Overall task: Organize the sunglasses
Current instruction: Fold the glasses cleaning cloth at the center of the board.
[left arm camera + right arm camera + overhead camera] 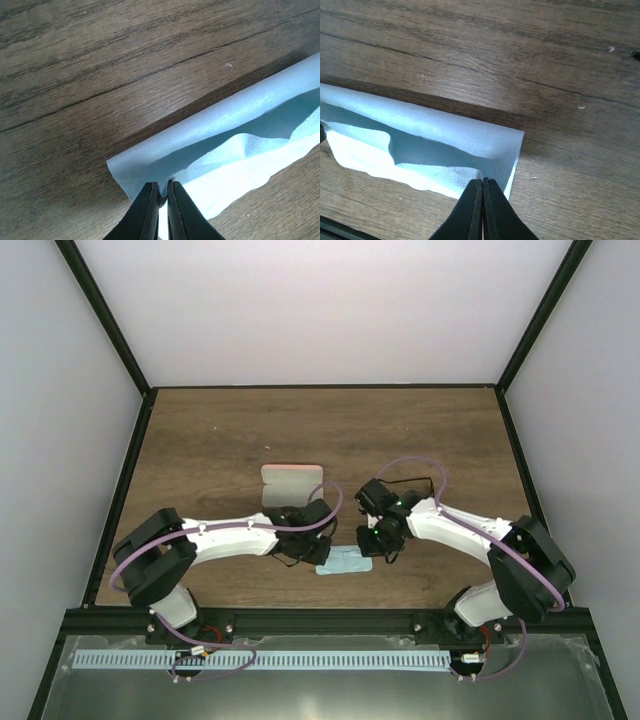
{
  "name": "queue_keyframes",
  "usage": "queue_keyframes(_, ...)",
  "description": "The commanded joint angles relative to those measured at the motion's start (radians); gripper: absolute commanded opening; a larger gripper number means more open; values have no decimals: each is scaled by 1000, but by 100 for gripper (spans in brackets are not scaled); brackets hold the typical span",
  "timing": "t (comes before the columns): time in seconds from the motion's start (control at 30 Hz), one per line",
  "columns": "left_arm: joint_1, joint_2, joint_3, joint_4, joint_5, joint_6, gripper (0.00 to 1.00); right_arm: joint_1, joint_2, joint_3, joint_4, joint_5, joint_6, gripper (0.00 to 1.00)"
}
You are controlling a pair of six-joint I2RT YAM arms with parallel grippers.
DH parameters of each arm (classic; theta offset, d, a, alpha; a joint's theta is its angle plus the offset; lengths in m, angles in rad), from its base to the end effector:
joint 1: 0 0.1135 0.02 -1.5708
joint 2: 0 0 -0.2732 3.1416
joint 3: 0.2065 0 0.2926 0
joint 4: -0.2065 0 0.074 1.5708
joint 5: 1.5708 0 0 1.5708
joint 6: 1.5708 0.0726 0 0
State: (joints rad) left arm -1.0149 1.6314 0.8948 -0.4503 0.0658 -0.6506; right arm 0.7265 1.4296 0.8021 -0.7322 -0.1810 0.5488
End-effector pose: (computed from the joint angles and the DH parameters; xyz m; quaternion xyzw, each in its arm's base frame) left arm 0.1774 -0.2946 0.1025 0.1839 0.9637 -0.1628 0.1044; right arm 0.1999 0.1951 0.1222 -0.0974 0.9856 0.1347 0.0308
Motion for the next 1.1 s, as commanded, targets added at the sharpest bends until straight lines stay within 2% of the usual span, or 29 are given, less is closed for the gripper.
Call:
queue_keyframes(0.0,-7,-12,-13,5,8,-3,5,17,7,1,-3,-9,16,1)
queue_keyframes(0.37,-14,-13,-25,10,11,-9,7,19,28,-5,-3,-16,13,1)
queue_keyframes(0.57,-17,-8,-24,10,5,-9,16,21,29,-2,-4,-15,13,2)
queue_keyframes(0.63,-19,-11,-25,10,5,-9,22,21,20,3,-7,-9,14,10)
queue_keyframes(0.73,-20,-22,-28,9,5,-11,36,20,-6,12,-12,2,17,17)
queue_keyframes(1.07,-21,-92,-43,0,8,8,46,20,2,73,-24,15,17,18)
